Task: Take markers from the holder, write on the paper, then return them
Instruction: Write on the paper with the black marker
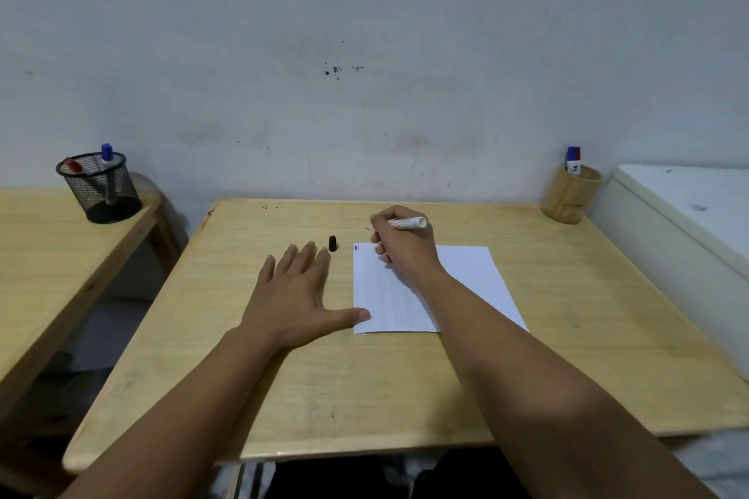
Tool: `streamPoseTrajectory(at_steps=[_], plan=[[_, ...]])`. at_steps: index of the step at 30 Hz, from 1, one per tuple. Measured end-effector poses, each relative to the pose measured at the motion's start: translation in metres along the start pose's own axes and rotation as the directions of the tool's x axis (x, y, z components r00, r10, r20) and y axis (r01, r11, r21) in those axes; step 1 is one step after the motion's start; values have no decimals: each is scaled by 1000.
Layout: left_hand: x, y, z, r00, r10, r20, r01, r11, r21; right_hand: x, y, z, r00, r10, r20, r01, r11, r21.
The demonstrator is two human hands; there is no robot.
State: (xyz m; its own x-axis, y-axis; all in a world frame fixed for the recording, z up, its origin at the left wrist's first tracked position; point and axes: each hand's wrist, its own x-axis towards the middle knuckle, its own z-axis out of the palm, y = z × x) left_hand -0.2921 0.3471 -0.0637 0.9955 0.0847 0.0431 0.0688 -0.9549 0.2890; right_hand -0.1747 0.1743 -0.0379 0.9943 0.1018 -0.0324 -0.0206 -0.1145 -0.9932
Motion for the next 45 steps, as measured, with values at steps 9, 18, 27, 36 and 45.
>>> streamPoseTrajectory(at_steps=[9, 18, 27, 36, 45], plan=[[1, -2, 2, 999, 6, 41, -8, 998, 56, 7, 15, 10, 999, 9, 35, -9, 1000, -20], [0, -1, 1, 1000, 8, 30, -10, 998, 56, 11, 29, 10, 1000, -7, 3, 7, 999, -38], [0, -2, 1, 999, 7, 34, -8, 998, 56, 12, 31, 10, 1000, -23, 12, 24, 995, -97], [-1, -1, 0, 999, 8, 37, -10, 998, 58, 13, 30, 11, 999, -28, 27, 31, 992, -119], [2, -1, -3, 1000, -10, -25, 8, 997, -76, 21, 28, 9, 999, 36, -18, -34, 993, 111]])
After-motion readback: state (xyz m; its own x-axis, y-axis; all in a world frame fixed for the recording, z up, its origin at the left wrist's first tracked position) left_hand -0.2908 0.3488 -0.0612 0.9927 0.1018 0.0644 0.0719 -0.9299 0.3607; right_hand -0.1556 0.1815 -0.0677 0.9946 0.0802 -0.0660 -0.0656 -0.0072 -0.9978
